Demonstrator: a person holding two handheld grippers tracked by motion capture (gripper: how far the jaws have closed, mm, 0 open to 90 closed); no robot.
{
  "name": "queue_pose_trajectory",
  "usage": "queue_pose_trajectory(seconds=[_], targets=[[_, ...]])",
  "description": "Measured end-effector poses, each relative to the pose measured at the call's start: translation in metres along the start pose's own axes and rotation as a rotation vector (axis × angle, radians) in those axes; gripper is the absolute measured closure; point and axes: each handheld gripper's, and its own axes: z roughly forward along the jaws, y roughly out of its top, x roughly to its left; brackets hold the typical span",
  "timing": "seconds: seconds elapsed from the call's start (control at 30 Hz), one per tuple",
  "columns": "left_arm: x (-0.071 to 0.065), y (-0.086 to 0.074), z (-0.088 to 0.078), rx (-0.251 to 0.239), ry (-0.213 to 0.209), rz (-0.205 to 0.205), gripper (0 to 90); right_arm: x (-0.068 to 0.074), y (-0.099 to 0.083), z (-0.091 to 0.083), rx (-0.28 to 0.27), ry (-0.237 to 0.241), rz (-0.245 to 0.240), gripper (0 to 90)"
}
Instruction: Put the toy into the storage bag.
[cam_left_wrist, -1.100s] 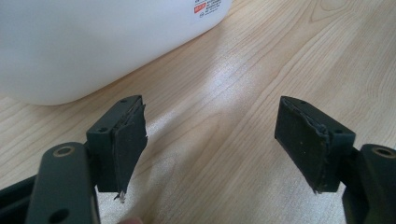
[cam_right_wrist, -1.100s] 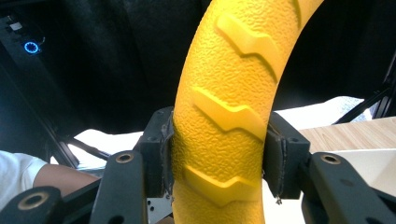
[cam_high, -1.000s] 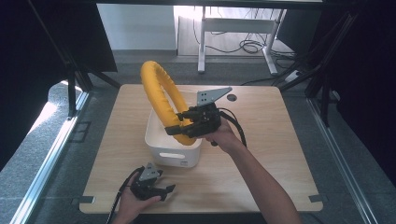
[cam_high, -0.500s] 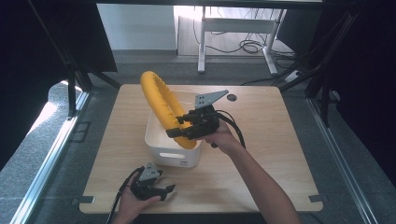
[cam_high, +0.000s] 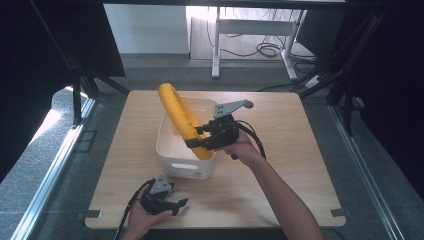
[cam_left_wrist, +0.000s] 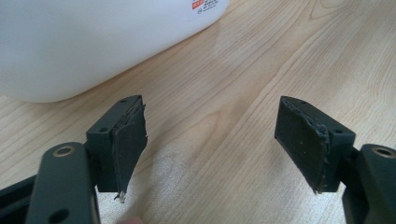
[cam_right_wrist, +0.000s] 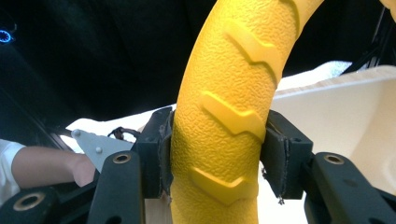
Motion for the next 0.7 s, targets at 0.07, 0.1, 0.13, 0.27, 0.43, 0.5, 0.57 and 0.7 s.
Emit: queue_pose_trajectory(seconds=[0.07, 0.1, 0.13, 0.27, 0.43, 0.5, 0.57, 0.7], targets=[[0.0, 0.0, 0.0, 0.003, -0.001, 0.001, 25.0, -0.001, -0.003, -0.001, 0.013, -0.004, 0.005, 49.5], [0.0, 0.0, 0.0, 0.003, -0.001, 0.001, 25.0, -0.002, -0.004, -0.002, 0.016, -0.006, 0.007, 49.6], [0.0, 0.0, 0.0, 0.002, -0.001, 0.002, 25.0, -0.002, -0.004, -0.002, 0.016, -0.006, 0.007, 49.6], [-0.001, 0.0, 0.001, 0.003, -0.002, 0.0, 25.0, -0.004, -0.009, -0.004, 0.037, -0.009, 0.014, 49.6], [-0.001, 0.0, 0.001, 0.009, -0.003, 0.003, 25.0, -0.006, -0.013, -0.007, 0.016, -0.011, 0.031, 49.7], [-0.001, 0.0, 0.001, 0.009, -0.004, 0.002, 25.0, -0.006, -0.013, -0.007, 0.016, -0.011, 0.03, 49.6], [-0.001, 0.0, 0.001, 0.01, -0.004, 0.002, 25.0, -0.005, -0.013, -0.007, 0.017, -0.013, 0.029, 49.4], [-0.001, 0.0, 0.002, 0.011, -0.005, 0.003, 25.0, -0.004, -0.012, -0.007, 0.017, -0.024, 0.017, 47.9]])
